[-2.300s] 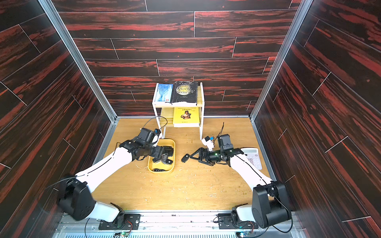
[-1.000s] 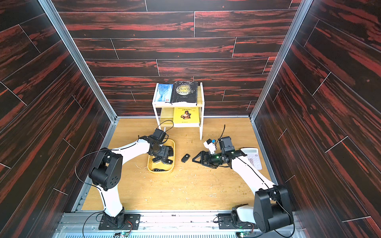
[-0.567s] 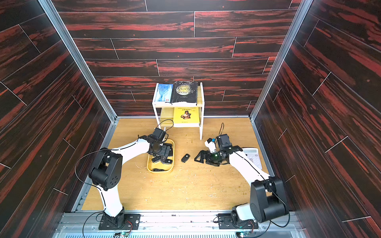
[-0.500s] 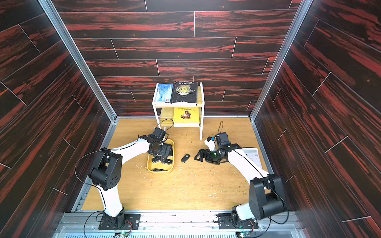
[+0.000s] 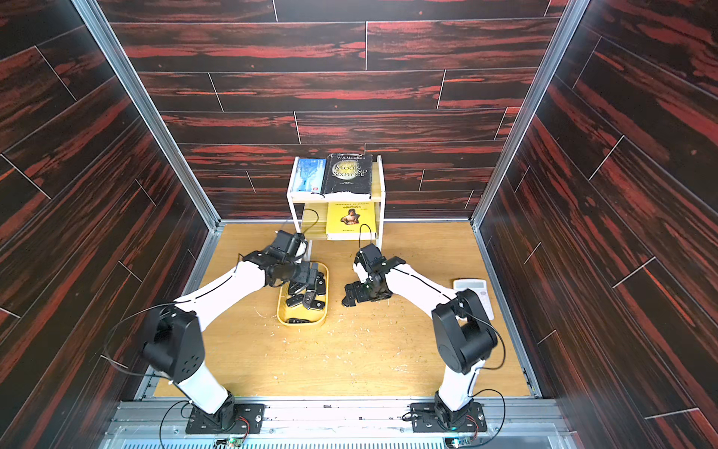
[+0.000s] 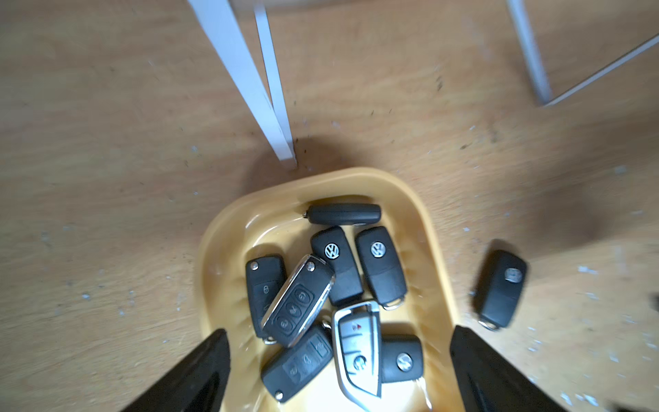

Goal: Place the car key into the storage box
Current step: Pick up the car key from the center of the board.

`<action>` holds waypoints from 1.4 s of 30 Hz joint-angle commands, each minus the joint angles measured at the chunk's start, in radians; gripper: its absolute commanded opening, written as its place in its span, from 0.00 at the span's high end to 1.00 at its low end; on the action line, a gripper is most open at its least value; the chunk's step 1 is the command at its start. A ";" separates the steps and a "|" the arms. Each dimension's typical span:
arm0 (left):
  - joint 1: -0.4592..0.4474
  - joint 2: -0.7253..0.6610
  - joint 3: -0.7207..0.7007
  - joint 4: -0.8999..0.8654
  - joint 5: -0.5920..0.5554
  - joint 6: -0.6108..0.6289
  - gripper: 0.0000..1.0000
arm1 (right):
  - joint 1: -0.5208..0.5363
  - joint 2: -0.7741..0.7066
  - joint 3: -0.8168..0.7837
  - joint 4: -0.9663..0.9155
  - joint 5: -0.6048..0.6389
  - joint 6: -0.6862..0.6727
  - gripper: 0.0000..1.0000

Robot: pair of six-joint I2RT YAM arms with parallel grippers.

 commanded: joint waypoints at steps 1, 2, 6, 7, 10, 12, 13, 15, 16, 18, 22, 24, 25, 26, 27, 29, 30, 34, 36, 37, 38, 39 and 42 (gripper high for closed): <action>0.002 -0.130 -0.029 -0.011 0.023 -0.008 0.00 | 0.017 0.048 0.048 -0.053 0.100 -0.068 0.01; 0.002 -0.167 -0.039 -0.012 0.026 -0.009 0.00 | 0.023 0.059 0.056 -0.056 0.121 -0.082 0.01; 0.002 -0.345 -0.145 0.056 0.085 0.011 0.00 | 0.030 0.101 0.086 -0.049 0.133 -0.135 0.01; 0.002 -0.385 -0.176 0.093 0.078 0.007 0.00 | 0.031 0.113 0.095 -0.047 0.127 -0.150 0.01; 0.002 -0.492 -0.237 0.123 0.062 0.009 0.00 | 0.042 0.142 0.126 -0.047 0.113 -0.194 0.01; 0.002 -0.516 -0.239 0.091 0.054 0.022 0.00 | 0.047 0.154 0.147 -0.040 0.100 -0.225 0.02; 0.002 -0.522 -0.242 0.081 0.056 0.027 0.00 | 0.049 0.161 0.156 -0.042 0.092 -0.237 0.01; 0.002 -0.529 -0.252 0.077 0.062 0.035 0.00 | 0.053 0.188 0.186 -0.062 0.077 -0.272 0.02; 0.002 -0.529 -0.254 0.075 0.062 0.037 0.00 | 0.055 0.205 0.204 -0.079 0.081 -0.285 0.01; 0.002 -0.528 -0.255 0.074 0.069 0.043 0.00 | 0.061 0.235 0.234 -0.101 0.092 -0.313 0.01; 0.002 -0.522 -0.248 0.082 0.078 0.044 0.00 | 0.071 0.283 0.281 -0.145 0.089 -0.354 0.01; 0.002 -0.519 -0.246 0.085 0.082 0.044 0.00 | 0.072 0.298 0.291 -0.155 0.090 -0.360 0.02; 0.001 -0.520 -0.246 0.084 0.088 0.046 0.00 | 0.072 0.300 0.289 -0.155 0.086 -0.362 0.01; 0.002 -0.522 -0.247 0.085 0.093 0.046 0.00 | 0.072 0.301 0.286 -0.155 0.086 -0.365 0.01; 0.002 -0.523 -0.249 0.088 0.094 0.046 0.00 | 0.073 0.302 0.282 -0.154 0.086 -0.369 0.01; 0.001 -0.523 -0.250 0.092 0.094 0.047 0.00 | 0.072 0.300 0.266 -0.137 0.095 -0.378 0.01; 0.002 -0.522 -0.250 0.094 0.092 0.044 0.00 | 0.072 0.304 0.261 -0.131 0.104 -0.379 0.01; 0.002 -0.515 -0.245 0.093 0.090 0.044 0.00 | 0.073 0.347 0.275 -0.136 0.114 -0.387 0.01; 0.002 -0.510 -0.240 0.086 0.089 0.047 0.00 | 0.074 0.368 0.292 -0.147 0.097 -0.388 0.01; 0.002 -0.507 -0.238 0.085 0.087 0.048 0.00 | 0.076 0.376 0.303 -0.153 0.093 -0.388 0.01; 0.002 -0.505 -0.238 0.085 0.086 0.049 0.00 | 0.080 0.379 0.307 -0.153 0.090 -0.387 0.02; 0.002 -0.505 -0.238 0.086 0.085 0.048 0.00 | 0.081 0.380 0.308 -0.152 0.089 -0.387 0.01; 0.002 -0.501 -0.240 0.090 0.095 0.049 0.00 | 0.082 0.380 0.309 -0.149 0.101 -0.388 0.01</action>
